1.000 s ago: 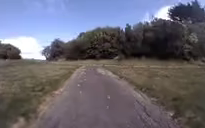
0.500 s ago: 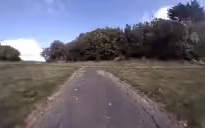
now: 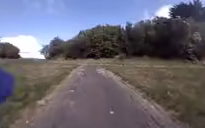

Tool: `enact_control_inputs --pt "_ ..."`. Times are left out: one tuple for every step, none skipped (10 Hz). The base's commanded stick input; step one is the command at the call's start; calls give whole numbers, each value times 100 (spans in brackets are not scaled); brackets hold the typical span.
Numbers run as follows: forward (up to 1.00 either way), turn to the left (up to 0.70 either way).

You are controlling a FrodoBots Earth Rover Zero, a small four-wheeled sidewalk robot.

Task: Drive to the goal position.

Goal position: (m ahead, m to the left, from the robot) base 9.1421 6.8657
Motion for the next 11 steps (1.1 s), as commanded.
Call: enact_control_inputs --pt "70 0" --pt "70 0" --pt "70 0" --pt "70 0" --pt "70 0" --pt "70 0" --pt "70 0" --pt "70 0" --pt "70 0" --pt "70 0" --pt "70 0"
